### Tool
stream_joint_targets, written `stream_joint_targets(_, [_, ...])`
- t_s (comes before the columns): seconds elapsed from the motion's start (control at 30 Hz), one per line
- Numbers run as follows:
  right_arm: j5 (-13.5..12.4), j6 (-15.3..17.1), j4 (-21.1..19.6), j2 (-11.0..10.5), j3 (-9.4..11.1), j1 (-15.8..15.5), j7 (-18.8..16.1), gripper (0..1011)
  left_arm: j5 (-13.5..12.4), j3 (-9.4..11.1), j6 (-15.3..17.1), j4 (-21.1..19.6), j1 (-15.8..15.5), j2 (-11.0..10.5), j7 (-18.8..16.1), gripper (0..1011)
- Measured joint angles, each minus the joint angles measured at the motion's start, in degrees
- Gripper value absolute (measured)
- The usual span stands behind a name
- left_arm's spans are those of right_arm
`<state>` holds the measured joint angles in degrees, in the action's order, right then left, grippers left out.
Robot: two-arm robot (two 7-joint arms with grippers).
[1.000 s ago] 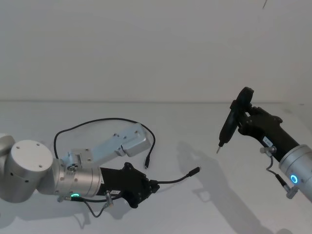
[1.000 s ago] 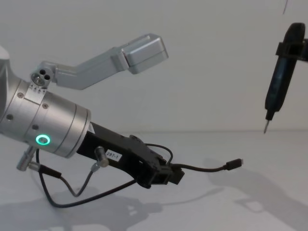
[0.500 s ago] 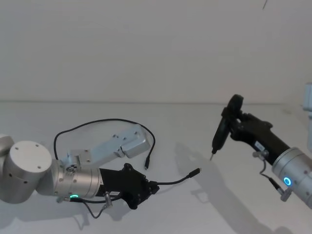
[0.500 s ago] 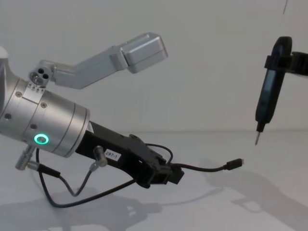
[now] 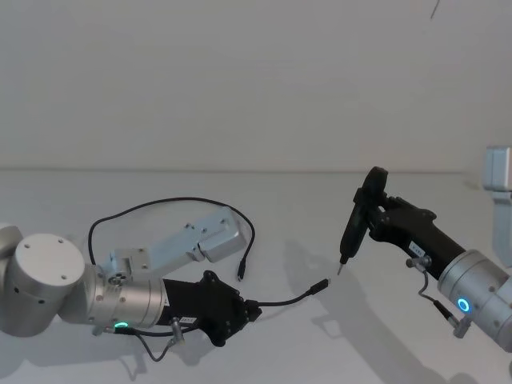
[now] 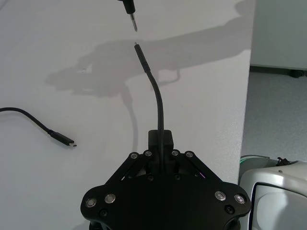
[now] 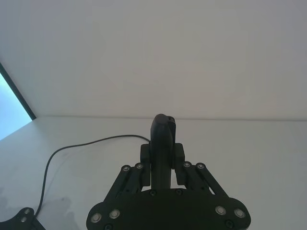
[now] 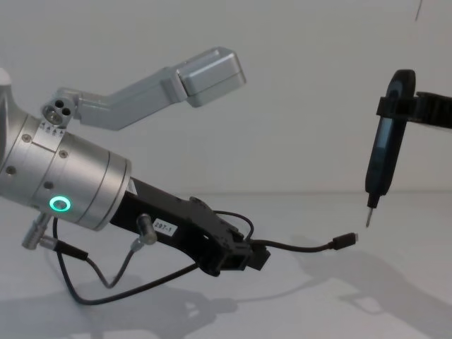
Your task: Pick up the data cable with the one hand.
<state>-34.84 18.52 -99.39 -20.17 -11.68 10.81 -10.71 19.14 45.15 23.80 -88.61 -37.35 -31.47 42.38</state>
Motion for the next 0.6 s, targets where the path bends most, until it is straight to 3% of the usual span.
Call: stream_joint_targets(0.6, [-0.2, -1.1, 1.69, -0.67, -1.31, 0.53, -0.12, 279, 0.01, 0.0, -0.03, -0.02, 0.0, -0.04, 0.0, 40])
